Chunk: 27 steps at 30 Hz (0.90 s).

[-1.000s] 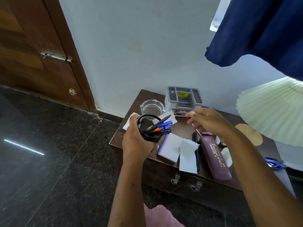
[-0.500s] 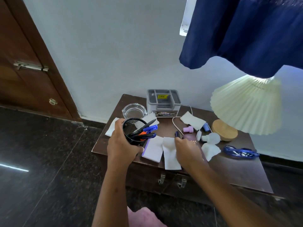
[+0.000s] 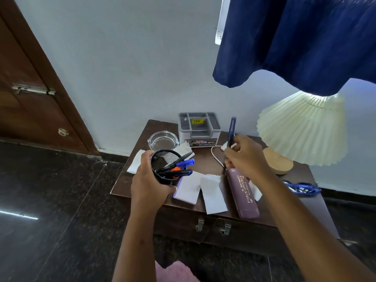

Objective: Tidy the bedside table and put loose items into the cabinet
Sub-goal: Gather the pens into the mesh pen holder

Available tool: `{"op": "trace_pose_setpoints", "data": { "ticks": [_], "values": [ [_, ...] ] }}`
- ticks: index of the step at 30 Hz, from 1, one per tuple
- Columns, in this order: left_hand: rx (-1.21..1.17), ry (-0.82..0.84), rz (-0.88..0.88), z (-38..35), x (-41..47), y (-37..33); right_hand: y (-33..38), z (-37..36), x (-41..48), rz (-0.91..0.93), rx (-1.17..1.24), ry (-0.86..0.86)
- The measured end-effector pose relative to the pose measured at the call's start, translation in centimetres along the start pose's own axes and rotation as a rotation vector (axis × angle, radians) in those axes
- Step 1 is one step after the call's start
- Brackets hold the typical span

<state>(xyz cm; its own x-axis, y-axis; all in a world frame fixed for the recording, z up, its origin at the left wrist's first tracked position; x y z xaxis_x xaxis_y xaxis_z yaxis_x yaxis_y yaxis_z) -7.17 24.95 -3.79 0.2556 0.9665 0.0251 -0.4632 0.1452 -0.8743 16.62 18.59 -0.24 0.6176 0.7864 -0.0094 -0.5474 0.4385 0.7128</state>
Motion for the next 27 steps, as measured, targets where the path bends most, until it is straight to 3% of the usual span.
{"op": "trace_pose_setpoints", "data": {
  "ticks": [2, 4, 8, 13, 16, 22, 27],
  "values": [
    [0.001, 0.008, -0.003, -0.2, 0.0, 0.0, 2.9, 0.2, -1.1, 0.071, 0.253, 0.055],
    [0.009, 0.012, 0.000, -0.4, 0.1, 0.1, 5.7, -0.2, -2.2, 0.176, 0.346, 0.093],
    [0.034, 0.010, -0.015, -0.6, 0.1, 0.0, 7.6, -3.5, -3.5, 0.282, 0.247, 0.145],
    [0.038, 0.021, -0.011, -0.7, 0.2, 0.3, 6.4, -7.7, -4.3, 0.342, -0.124, 0.166],
    [0.020, 0.008, -0.030, -0.4, 0.3, 0.4, 6.1, -8.7, -4.5, 0.408, -0.224, 0.172],
    [0.003, -0.015, -0.051, 0.0, 0.1, 0.2, 6.4, -9.1, -5.1, 0.465, -0.244, 0.186],
    [-0.005, -0.017, 0.006, 0.1, 0.2, 0.3, 6.4, -7.8, -4.7, 0.375, -0.056, 0.200]
  ]
}}
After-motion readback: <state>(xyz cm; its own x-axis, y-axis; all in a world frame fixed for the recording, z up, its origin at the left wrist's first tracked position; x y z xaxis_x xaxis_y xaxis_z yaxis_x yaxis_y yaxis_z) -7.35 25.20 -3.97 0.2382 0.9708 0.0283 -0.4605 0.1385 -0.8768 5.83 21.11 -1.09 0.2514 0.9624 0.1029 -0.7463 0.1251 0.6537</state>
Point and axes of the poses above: each hand's wrist, its own x-axis towards the middle knuckle, its own z-axis out of the back of the hand, y = z × x, the point moved 7 cm from there along x, towards the middle knuckle, and after that the axes turned 7 degrees about -x, right-handed, at the moved point
